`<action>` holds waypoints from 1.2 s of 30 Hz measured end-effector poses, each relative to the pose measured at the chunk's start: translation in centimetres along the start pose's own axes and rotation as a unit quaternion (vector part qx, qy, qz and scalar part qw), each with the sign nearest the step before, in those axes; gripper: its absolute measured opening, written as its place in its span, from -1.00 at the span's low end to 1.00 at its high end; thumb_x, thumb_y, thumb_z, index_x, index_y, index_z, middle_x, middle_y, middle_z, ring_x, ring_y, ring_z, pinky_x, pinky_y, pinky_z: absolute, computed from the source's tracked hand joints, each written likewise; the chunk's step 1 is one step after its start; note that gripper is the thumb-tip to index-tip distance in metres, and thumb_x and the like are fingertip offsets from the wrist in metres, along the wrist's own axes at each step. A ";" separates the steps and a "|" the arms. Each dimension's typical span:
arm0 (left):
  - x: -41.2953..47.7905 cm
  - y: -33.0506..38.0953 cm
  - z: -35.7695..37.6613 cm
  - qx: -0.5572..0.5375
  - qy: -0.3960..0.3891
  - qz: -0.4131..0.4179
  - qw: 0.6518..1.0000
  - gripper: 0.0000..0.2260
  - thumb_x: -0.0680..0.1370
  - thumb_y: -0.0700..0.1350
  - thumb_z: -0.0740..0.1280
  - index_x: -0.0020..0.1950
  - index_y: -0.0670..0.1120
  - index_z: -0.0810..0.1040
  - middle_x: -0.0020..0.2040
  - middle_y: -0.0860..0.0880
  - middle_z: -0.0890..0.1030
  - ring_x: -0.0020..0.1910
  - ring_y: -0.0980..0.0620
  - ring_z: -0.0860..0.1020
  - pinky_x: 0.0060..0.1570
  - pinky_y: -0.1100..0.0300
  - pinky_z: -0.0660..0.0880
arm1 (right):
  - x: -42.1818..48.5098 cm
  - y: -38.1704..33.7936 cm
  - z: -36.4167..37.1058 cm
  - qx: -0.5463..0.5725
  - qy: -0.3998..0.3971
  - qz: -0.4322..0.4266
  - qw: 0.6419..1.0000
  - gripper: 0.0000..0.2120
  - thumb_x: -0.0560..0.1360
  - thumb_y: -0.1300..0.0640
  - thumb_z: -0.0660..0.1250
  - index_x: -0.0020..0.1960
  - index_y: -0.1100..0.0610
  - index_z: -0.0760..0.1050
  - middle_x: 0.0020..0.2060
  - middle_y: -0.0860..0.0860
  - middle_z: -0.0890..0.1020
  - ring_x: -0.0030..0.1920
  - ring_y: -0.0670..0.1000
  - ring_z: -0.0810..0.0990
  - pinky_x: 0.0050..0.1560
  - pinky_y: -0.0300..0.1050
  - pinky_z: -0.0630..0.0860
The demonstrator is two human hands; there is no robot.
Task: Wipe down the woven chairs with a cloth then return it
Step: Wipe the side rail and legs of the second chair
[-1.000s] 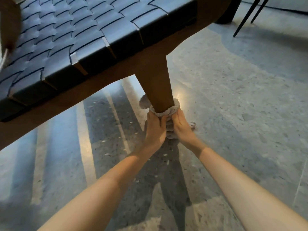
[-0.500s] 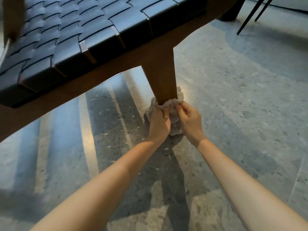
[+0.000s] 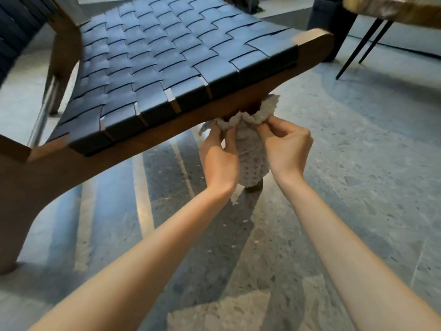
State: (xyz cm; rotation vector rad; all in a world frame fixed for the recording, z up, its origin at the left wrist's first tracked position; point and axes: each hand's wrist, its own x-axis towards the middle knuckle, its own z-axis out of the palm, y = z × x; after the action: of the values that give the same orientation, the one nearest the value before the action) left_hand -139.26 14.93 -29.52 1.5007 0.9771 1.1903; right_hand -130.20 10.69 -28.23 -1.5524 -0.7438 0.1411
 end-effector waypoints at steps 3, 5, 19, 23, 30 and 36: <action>-1.3 -0.9 -0.4 -0.023 0.010 -0.026 0.999 -0.80 0.63 -0.13 0.19 0.19 0.04 0.52 0.17 0.08 0.58 0.12 0.13 0.54 0.16 0.12 0.52 | -1.1 0.3 -0.6 -0.010 0.016 0.016 1.000 -0.79 0.45 0.22 0.45 0.08 0.18 0.66 -0.09 -0.06 0.70 -0.11 -0.26 0.64 -0.03 -0.34 0.57; -1.5 -1.0 -0.7 -0.018 -0.005 -0.055 0.998 -0.89 0.61 -0.10 0.24 0.10 0.02 0.51 0.07 0.12 0.58 0.07 0.12 0.55 0.14 0.12 0.52 | -2.1 0.5 -1.1 -0.024 0.006 0.036 0.999 -0.81 0.45 0.23 0.44 0.06 0.16 0.67 -0.14 -0.10 0.69 -0.13 -0.25 0.65 -0.04 -0.33 0.57; -5.9 13.5 -9.7 0.097 -0.242 -0.243 0.934 -0.42 0.44 -0.20 0.46 0.29 0.15 0.22 0.12 0.09 0.50 0.05 0.17 0.53 0.07 0.34 0.42 | -3.6 -17.3 -6.1 -0.138 -0.225 0.185 0.946 -0.70 0.43 0.32 0.44 -0.20 -0.09 0.53 -0.35 -0.21 0.63 -0.31 -0.29 0.53 -0.16 -0.34 0.50; -4.4 21.9 -12.4 0.209 -0.261 -0.217 0.917 -0.54 0.46 -0.12 0.43 0.31 0.15 0.42 0.13 -0.03 0.39 0.15 0.03 0.30 0.10 0.30 0.18 | -1.6 -26.8 -7.0 -0.134 -0.279 0.203 0.929 -0.75 0.43 0.29 0.45 -0.18 -0.06 0.54 -0.28 -0.14 0.63 -0.26 -0.23 0.54 -0.13 -0.33 0.49; 0.2 37.4 -19.5 0.294 -0.202 -0.143 0.923 -0.84 0.44 -0.04 0.46 -0.03 -0.01 0.56 0.15 -0.06 0.30 0.20 -0.03 0.23 0.01 0.33 0.06 | 1.9 -44.1 -6.7 -0.150 -0.342 0.169 0.912 -0.70 0.41 0.25 0.45 -0.09 -0.12 0.49 0.04 -0.13 0.64 0.02 -0.18 0.60 0.11 -0.29 0.47; 3.8 48.9 -28.2 0.331 -0.227 -0.061 0.914 -0.82 0.41 -0.07 0.48 -0.10 -0.05 0.53 0.20 -0.01 0.51 0.23 -0.03 0.35 0.19 0.06 0.28 | 2.8 -56.5 -5.7 -0.163 -0.386 0.162 0.893 -0.78 0.42 0.23 0.38 -0.12 -0.09 0.50 -0.07 -0.17 0.64 -0.09 -0.17 0.56 -0.07 -0.24 0.51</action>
State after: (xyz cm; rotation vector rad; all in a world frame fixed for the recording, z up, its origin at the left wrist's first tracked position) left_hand -164.74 12.86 20.94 2.0832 1.1799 0.3735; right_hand -145.79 4.03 26.05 -1.9470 -1.1565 0.9704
